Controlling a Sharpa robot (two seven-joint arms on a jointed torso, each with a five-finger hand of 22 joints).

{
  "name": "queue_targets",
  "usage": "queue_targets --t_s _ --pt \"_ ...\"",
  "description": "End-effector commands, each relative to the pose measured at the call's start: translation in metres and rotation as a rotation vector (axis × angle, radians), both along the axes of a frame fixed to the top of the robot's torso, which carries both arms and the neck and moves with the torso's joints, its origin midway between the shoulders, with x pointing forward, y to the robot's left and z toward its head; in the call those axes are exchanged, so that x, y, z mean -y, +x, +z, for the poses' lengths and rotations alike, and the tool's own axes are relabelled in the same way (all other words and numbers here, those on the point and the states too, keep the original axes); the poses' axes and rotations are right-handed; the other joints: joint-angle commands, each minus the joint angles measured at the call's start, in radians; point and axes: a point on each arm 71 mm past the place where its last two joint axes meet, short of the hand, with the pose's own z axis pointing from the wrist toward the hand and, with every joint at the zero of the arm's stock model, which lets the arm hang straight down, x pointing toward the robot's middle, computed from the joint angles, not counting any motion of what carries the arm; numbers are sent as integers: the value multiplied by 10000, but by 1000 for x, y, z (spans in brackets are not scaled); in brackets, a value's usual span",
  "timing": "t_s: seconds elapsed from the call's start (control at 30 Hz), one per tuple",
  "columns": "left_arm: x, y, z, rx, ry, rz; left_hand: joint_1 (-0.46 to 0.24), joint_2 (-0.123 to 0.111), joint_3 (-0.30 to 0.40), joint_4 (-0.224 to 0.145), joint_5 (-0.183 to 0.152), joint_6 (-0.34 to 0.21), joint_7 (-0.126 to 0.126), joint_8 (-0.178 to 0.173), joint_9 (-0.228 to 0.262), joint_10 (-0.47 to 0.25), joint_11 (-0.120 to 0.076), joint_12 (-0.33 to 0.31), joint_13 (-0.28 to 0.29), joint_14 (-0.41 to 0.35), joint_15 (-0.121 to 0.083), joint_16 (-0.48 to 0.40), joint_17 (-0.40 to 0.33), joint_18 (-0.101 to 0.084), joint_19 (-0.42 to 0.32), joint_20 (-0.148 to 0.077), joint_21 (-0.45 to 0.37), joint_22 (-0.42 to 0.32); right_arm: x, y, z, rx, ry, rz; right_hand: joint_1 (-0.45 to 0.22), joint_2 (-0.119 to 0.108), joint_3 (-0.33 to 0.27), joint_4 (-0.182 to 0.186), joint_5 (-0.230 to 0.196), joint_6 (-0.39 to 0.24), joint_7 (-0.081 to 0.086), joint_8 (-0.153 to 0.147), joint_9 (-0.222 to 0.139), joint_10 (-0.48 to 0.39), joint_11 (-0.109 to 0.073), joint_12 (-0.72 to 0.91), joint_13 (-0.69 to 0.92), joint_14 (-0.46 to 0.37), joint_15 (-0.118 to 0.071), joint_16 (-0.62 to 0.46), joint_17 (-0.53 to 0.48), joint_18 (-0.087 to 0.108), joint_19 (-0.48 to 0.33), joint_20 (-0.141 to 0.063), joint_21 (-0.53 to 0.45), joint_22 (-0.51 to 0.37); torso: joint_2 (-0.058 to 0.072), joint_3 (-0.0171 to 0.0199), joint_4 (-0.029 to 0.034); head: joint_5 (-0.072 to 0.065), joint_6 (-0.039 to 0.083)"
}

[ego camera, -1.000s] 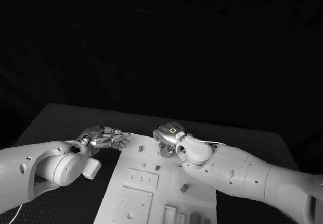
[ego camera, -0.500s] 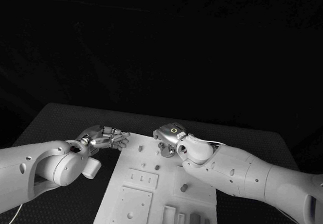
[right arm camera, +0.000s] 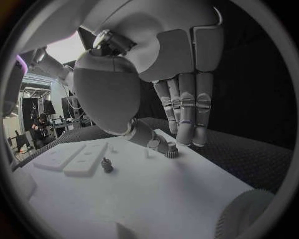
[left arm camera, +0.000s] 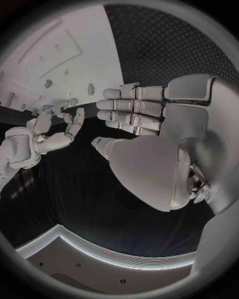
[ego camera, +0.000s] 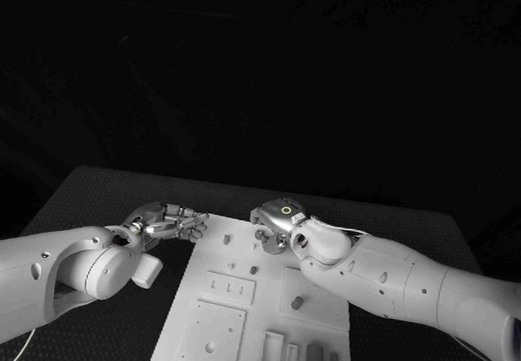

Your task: Assemble the parts on the task board

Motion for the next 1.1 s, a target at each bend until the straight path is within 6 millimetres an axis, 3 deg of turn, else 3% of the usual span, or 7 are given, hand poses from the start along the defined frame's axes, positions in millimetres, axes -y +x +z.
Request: queue_targets --t_s 0.03,0.3,0.43,0.6,0.73,0.87,1.1 --pt "0 0 1 76 -31 12 -45 -43 -49 -24 -30 12 55 -65 -16 72 -12 -68 -11 -70 23 -58 5 147 8 59 40 -10 3 -4 8 211 924 296 -73 -76 -17 -60 18 5 -50 36 22 -6 10 16 -32 8 75 78 6 61 -14 8 51 156 1 8 -5 -9 25" --pt "-9 0 3 135 15 74 135 -25 26 -40 263 23 52 -82 -14 97 -16 -116 -8 -53 30 -100 39 166 -17 75 41 -22 40 -3 45 209 1399 -44 -350 -66 -322 102 13 348 7 275 121 1187 -307 627 150 260 -226 389 129 61 276 -111 325 242 5 29 -96 31 129" --pt "-12 2 3 168 50 122 232 -33 50 -45 485 22 37 -97 -14 101 -28 -158 -8 -49 37 -135 65 168 -35 86 46 -27 66 -5 47 -355 931 -461 -688 -89 -1014 133 42 378 -59 305 139 2089 -723 1193 534 538 -635 1161 625 61 853 -476 1159 283 -4 61 -223 63 186" --pt "-15 4 2 189 133 161 373 -15 88 -65 585 52 -40 -94 -4 128 -83 -191 -3 -30 36 -164 97 172 -49 86 57 -30 95 -4 43 -1429 249 -941 -1154 -55 -1769 9 21 348 -261 281 136 2898 -1081 2329 1588 277 -930 1691 1055 61 694 -609 1893 283 -25 139 -369 147 213" --pt "-16 4 2 194 146 187 404 -18 98 -66 603 51 -46 -98 -3 129 -88 -200 -3 -27 36 -171 104 172 -52 88 58 -32 107 -2 39 -2241 740 -1374 -1385 -24 -2252 -58 -3 218 -324 198 111 2185 -1089 4294 3363 -70 -996 2316 1558 60 360 -604 2564 285 -21 190 -437 140 266" --pt "-15 5 2 180 139 146 402 -26 95 -58 600 48 -45 -102 -4 128 -88 -206 -3 -25 38 -174 108 169 -53 91 59 -32 118 3 35 -2807 843 -1709 -1334 -39 -2348 19 29 137 -310 112 80 253 -1098 8273 6826 -421 -1000 3505 2474 58 100 -705 3692 276 -7 267 -479 182 273" --pt "-12 6 1 146 130 67 373 -31 78 -35 562 41 -26 -113 -5 133 -72 -222 -2 -16 41 -185 122 164 -52 96 67 -34 116 1 20 -2953 221 -1634 -1309 -9 -2202 265 54 123 -217 35 41 -434 -1049 10824 8588 -482 -922 4347 2891 61 -139 -822 4851 260 16 358 -513 157 311"
